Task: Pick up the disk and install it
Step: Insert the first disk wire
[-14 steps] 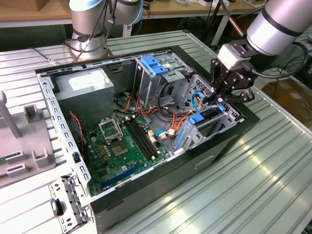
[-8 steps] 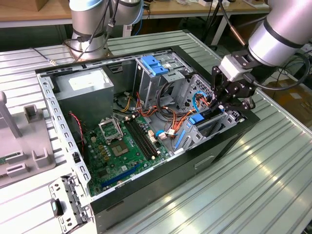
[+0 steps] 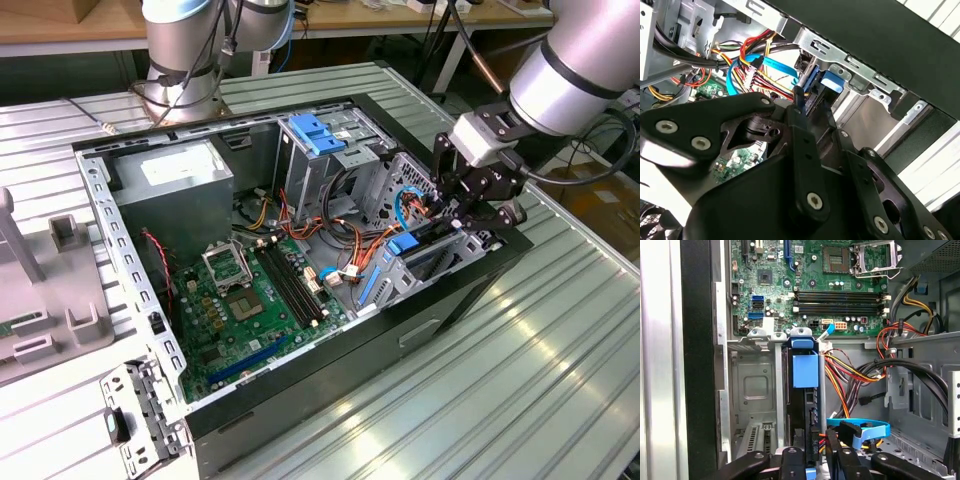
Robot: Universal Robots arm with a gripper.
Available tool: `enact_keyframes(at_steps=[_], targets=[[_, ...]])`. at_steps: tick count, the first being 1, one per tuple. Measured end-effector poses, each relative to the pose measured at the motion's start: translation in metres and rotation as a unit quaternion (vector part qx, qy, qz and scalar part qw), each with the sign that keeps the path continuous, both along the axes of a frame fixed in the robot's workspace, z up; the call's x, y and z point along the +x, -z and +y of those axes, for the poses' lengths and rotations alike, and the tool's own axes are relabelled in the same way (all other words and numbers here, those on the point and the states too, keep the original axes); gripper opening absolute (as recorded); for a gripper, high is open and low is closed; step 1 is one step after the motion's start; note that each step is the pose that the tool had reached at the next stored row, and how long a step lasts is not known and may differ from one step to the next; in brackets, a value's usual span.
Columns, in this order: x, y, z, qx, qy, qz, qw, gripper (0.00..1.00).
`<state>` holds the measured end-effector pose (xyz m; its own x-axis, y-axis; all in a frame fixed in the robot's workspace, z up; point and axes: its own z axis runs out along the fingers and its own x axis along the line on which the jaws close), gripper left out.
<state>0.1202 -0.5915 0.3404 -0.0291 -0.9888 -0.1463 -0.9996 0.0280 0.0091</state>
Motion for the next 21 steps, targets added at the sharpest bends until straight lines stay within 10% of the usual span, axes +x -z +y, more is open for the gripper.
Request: enact_keyframes(at_steps=[12, 21], targets=[[0.0000, -0.0124, 0.0005, 0.0021, 0.000, 0.0000, 1.00000, 0.31], [0.0009, -0.0073, 0.0011, 0.0037, 0.000, 0.0024, 0.99999, 0.11]])
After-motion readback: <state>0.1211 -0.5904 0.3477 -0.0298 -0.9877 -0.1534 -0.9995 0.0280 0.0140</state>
